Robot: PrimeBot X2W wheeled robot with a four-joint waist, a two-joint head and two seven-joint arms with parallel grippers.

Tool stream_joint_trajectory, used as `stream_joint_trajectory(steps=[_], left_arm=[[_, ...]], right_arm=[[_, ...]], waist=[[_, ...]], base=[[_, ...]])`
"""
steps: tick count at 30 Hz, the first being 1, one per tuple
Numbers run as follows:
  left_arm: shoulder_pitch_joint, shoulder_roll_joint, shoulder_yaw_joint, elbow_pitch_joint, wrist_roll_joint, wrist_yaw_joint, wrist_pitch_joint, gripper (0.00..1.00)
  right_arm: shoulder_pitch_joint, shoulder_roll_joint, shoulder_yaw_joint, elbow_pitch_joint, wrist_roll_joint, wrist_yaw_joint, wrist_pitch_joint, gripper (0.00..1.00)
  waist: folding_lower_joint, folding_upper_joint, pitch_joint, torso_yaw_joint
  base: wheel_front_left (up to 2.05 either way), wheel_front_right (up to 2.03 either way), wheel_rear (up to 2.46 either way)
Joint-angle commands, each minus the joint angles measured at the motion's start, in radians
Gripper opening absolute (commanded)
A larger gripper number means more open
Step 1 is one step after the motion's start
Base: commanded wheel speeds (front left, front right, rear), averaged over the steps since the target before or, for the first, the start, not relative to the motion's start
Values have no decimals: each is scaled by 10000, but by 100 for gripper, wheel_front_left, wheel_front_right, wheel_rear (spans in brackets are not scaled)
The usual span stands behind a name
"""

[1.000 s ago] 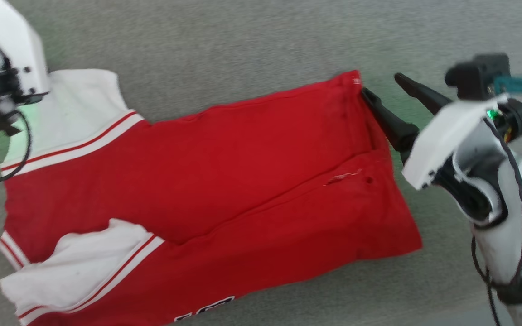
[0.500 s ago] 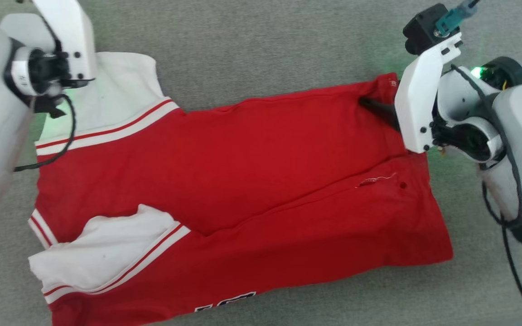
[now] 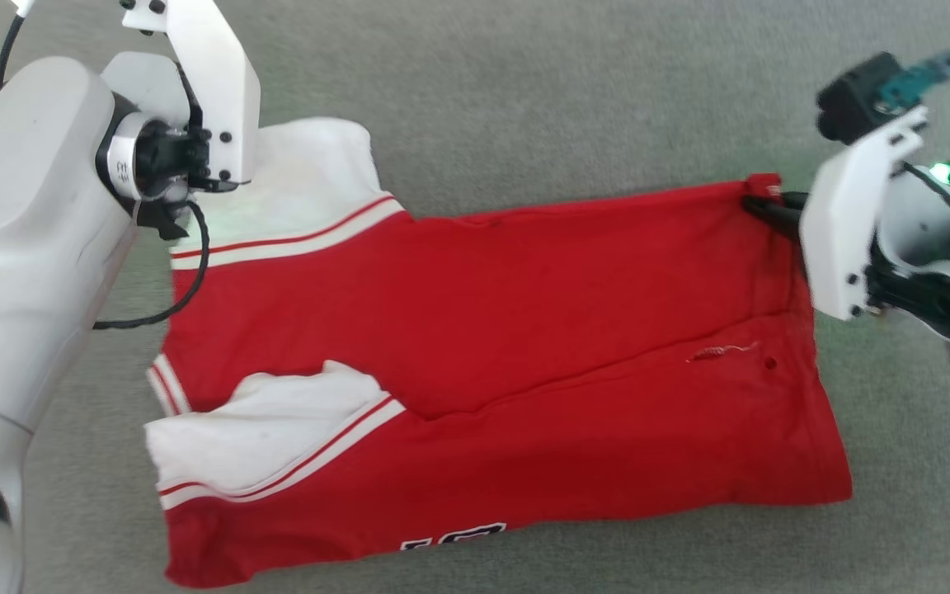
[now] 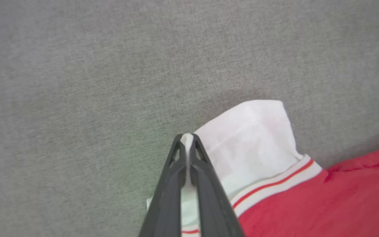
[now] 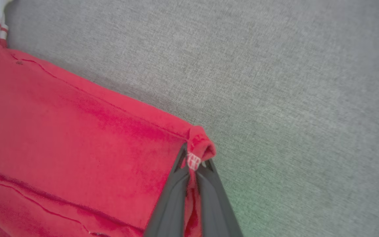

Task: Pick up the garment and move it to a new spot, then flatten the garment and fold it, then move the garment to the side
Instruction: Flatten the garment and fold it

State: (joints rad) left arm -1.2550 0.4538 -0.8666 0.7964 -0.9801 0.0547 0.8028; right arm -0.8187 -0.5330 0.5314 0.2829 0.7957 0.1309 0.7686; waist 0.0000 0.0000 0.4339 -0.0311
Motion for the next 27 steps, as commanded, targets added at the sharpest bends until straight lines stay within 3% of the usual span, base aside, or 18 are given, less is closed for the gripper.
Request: stream_joint_trajectory(steps=[1, 10, 15, 20, 24, 27], left_arm=[[192, 97, -37, -200, 25, -16, 66, 0], [1169, 977, 68, -2350, -359, 409, 517, 0], [2589, 2190, 162, -5237, -586, 1454, 877, 0], [4126, 3240, 82, -7988, -821, 2802, 1244, 0], [5261, 3756, 11, -9541, -949, 3712, 1167, 0], [5813, 3822, -83, -9918, -1090, 3969, 1064, 0]], right_arm=[[326, -187, -200, -218, -55, -4, -172, 0], [2195, -623, -1626, -1905, -127, -4, -325, 0], [3880, -659, -2719, -3374, -176, -4, 149, 0], [5451, -453, -3740, -4453, -308, -2, 681, 0], [6566, -82, -4466, -5023, -514, -4, 1046, 0], [6955, 143, -4647, -5072, -715, -4, 1188, 0]], waist=[[0, 0, -433, 336], [0, 0, -1406, 835], [0, 0, -1867, 1061], [0, 0, -2029, 1201], [0, 0, -2039, 1265], [0, 0, -2011, 1298]], base=[[0, 0, 0], [0, 0, 0], [0, 0, 0], [0, 0, 0], [0, 0, 0], [0, 0, 0]])
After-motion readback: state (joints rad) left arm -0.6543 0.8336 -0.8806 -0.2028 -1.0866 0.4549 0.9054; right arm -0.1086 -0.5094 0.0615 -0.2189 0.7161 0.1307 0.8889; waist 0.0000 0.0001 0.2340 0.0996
